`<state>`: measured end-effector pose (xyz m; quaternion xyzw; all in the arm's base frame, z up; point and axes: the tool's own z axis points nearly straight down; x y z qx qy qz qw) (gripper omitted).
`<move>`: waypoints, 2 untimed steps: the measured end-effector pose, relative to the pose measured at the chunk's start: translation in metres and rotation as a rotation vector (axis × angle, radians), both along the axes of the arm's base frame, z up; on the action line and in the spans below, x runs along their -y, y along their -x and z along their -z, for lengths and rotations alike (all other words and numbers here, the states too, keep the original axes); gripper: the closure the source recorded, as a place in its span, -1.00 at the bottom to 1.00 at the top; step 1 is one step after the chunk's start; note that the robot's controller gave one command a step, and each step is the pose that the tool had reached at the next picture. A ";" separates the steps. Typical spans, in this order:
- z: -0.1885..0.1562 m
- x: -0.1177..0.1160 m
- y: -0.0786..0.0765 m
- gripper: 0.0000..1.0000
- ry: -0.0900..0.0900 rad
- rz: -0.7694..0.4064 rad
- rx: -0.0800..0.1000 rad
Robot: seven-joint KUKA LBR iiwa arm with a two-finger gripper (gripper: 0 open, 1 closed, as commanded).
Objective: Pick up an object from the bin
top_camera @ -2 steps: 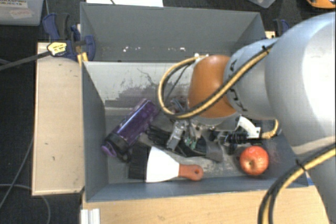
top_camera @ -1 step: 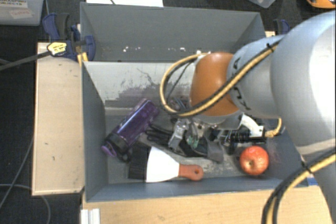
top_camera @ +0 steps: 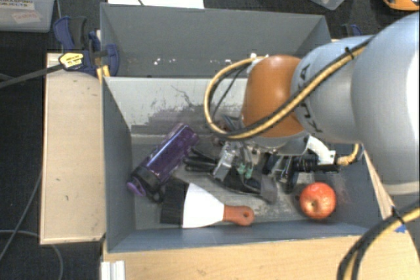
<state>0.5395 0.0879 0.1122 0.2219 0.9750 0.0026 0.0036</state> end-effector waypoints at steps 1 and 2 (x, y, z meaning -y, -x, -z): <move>-0.030 0.000 0.000 1.00 0.000 -0.003 -0.002; -0.057 0.000 0.000 1.00 0.000 -0.004 0.001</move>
Offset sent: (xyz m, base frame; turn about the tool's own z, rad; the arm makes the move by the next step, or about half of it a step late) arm -0.0006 -0.0001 0.0334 -0.0013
